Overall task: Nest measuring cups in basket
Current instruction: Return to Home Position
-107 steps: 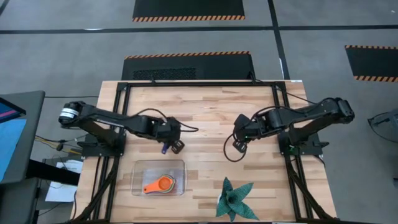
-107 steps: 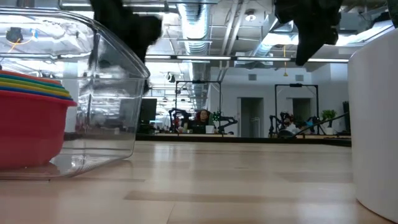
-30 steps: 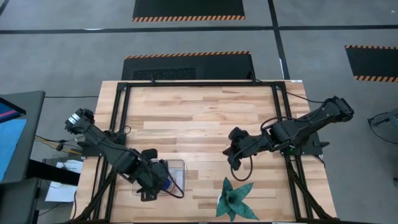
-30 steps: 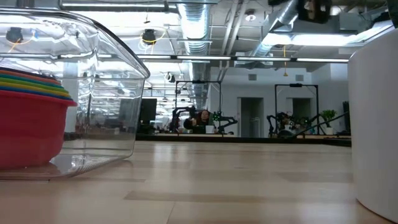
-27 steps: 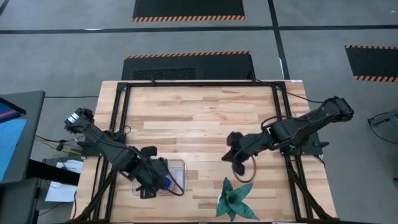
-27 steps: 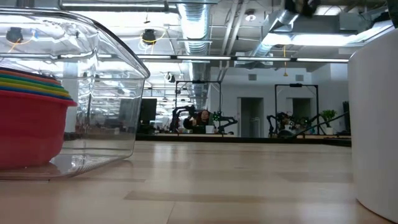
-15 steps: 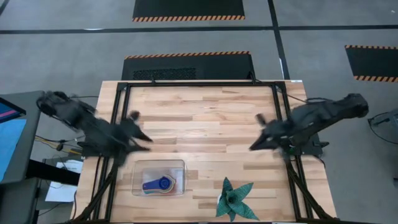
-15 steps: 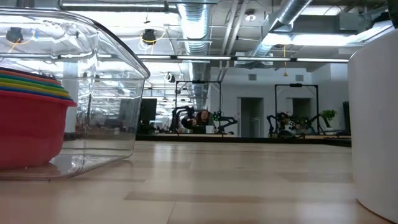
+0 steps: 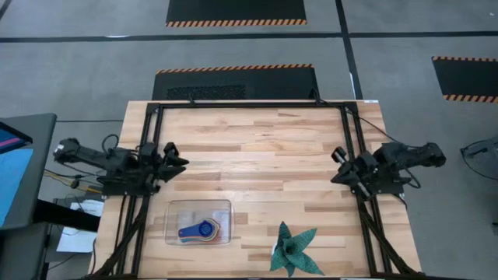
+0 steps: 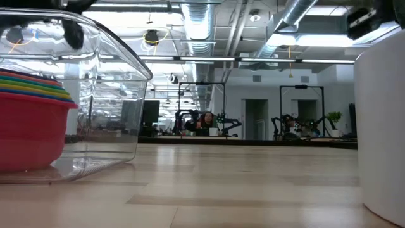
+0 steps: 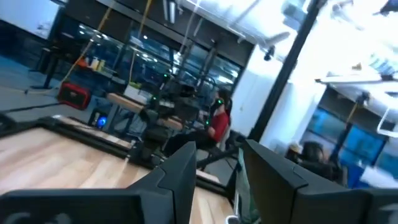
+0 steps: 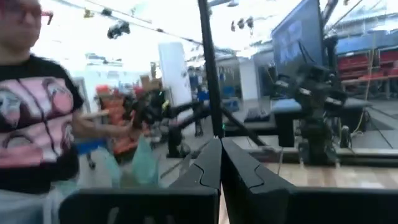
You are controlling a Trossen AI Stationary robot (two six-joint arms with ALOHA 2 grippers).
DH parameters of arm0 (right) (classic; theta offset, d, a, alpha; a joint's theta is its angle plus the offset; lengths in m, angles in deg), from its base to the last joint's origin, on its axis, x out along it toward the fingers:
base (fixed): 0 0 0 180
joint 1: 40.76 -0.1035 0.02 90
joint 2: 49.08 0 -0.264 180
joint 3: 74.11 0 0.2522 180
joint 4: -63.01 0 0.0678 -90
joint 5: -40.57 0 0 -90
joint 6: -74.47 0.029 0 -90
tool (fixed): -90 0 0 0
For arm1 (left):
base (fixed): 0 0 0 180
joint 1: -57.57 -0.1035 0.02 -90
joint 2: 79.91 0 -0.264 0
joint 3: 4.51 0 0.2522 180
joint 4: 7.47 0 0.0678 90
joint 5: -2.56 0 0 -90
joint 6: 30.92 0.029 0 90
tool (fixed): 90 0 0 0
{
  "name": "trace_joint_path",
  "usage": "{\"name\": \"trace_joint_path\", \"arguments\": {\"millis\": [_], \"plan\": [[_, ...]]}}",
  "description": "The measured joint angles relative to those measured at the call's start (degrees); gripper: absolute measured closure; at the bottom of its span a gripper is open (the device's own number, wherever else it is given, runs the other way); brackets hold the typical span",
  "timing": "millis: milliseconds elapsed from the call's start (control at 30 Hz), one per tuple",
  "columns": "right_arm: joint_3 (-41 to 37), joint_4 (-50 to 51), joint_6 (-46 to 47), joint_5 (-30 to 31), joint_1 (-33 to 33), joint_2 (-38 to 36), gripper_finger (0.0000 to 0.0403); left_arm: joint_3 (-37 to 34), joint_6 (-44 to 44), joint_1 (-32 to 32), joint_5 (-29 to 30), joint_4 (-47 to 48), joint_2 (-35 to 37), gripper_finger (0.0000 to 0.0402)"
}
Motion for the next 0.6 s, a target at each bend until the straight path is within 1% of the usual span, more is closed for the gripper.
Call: {"name": "trace_joint_path", "arguments": {"millis": [67,167,233,300,433,600], "plan": [[-0.40,-0.10,1.08,-2.37,0.79,0.48,0.0377,-2.68,-1.37,-2.02,-0.42,-1.65,1.31,0.0276],[-0.40,-1.19,1.80,-2.79,2.50,2.97,0.0377,-3.61,-1.64,-4.62,-0.79,-2.24,1.46,0.0276],[-1.01,0.22,0.40,-4.86,3.61,2.09,0.0377,-3.72,-1.29,-6.16,-2.59,-2.06,0.92,0.0276],[-0.41,-0.38,-0.31,-6.17,4.56,0.47,0.0377,-4.30,-1.18,-7.72,-2.83,-1.40,0.48,0.0276],[-0.83,2.72,-0.94,-6.73,6.33,-0.06,0.0377,-6.04,-2.15,-10.88,-3.16,-1.58,0.49,0.0276],[-0.62,4.22,-1.74,-7.30,8.13,-0.12,0.0377,-8.29,-0.65,-14.21,-5.22,-7.40,0.54,0.0276]]}}
